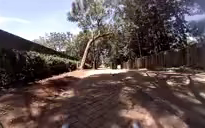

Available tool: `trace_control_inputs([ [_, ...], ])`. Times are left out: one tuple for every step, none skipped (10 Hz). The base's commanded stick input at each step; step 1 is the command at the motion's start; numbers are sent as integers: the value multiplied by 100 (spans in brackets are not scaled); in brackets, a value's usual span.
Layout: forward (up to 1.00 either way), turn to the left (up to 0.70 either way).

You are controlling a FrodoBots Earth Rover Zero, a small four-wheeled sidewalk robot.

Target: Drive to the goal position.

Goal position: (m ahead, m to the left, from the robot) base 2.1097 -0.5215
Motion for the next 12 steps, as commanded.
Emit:
trace_control_inputs([
  [70, -14],
  [70, -7],
  [70, -1],
  [70, 0],
  [70, 0],
  [70, 0],
  [70, 0],
  [70, 0],
  [70, 0],
  [70, 0],
  [70, 0],
  [70, 0],
])
